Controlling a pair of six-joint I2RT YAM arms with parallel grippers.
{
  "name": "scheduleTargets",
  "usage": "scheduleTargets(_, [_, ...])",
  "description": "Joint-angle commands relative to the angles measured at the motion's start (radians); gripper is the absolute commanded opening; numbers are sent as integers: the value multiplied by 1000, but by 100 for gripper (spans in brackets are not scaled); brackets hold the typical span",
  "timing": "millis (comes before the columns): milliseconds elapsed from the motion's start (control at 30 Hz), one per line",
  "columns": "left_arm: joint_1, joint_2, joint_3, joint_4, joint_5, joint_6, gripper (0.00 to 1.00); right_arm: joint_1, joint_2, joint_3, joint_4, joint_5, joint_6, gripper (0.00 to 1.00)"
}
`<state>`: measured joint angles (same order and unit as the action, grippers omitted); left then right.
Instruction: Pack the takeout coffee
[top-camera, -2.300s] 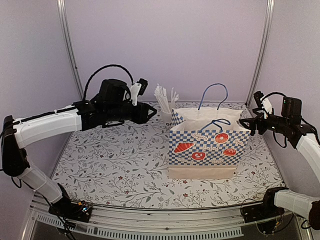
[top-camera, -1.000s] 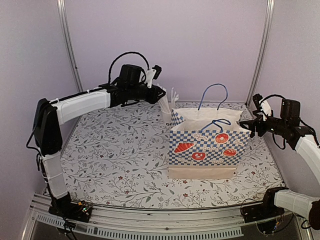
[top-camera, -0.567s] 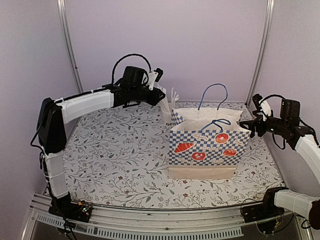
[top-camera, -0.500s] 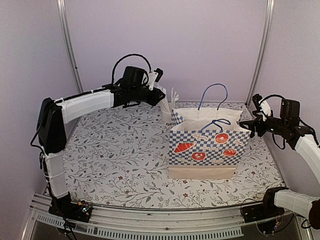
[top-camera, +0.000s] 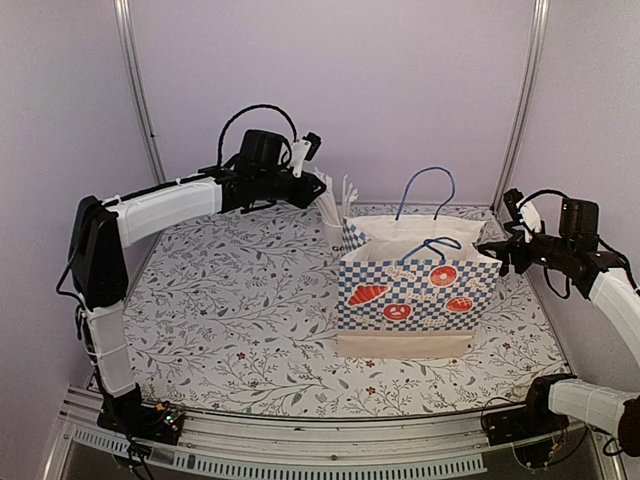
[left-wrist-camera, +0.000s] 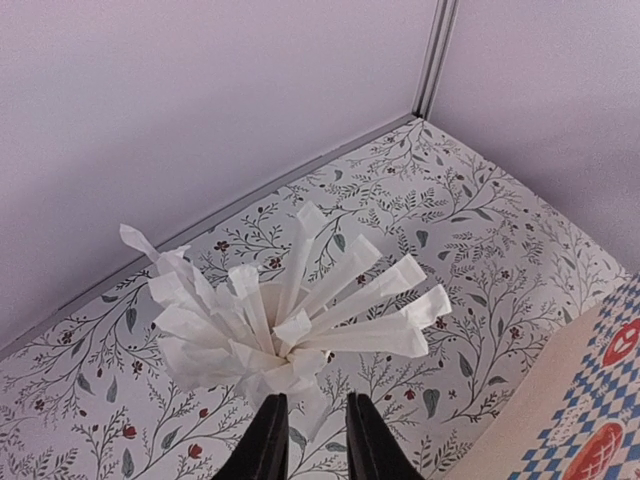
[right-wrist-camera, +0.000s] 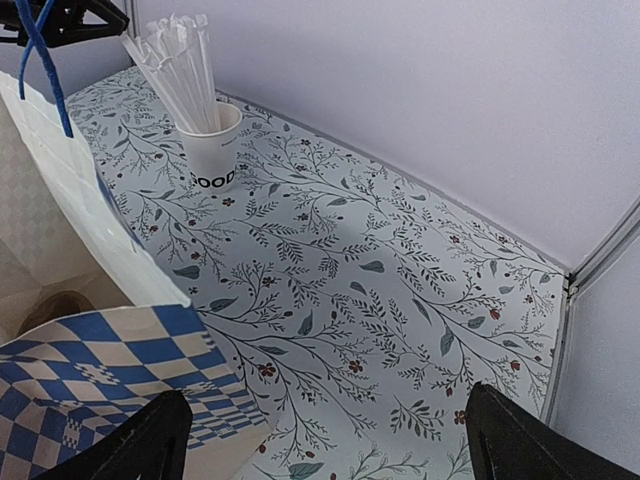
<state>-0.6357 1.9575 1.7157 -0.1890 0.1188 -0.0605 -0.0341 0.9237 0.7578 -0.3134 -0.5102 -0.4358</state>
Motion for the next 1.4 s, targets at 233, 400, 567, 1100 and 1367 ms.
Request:
scheduleTargets(233, [16, 33, 42, -17, 11, -14, 22, -5, 5, -9, 0, -23, -14, 99])
scheduleTargets(400, [15, 54, 61, -28, 21, -16, 21, -5, 5, -9, -1, -24, -15, 99])
scheduleTargets(567, [15, 65, 65, -32, 21, -19, 20, -5, 6, -9, -2, -24, -17, 99])
scheduleTargets(1100, [10, -59, 64, -64, 43, -37, 4, -5, 9, -8, -5, -31, -20, 99])
scheduleTargets(1367, [8, -143, 66, -94, 17, -22, 3, -6, 12, -8, -7, -31, -21, 99])
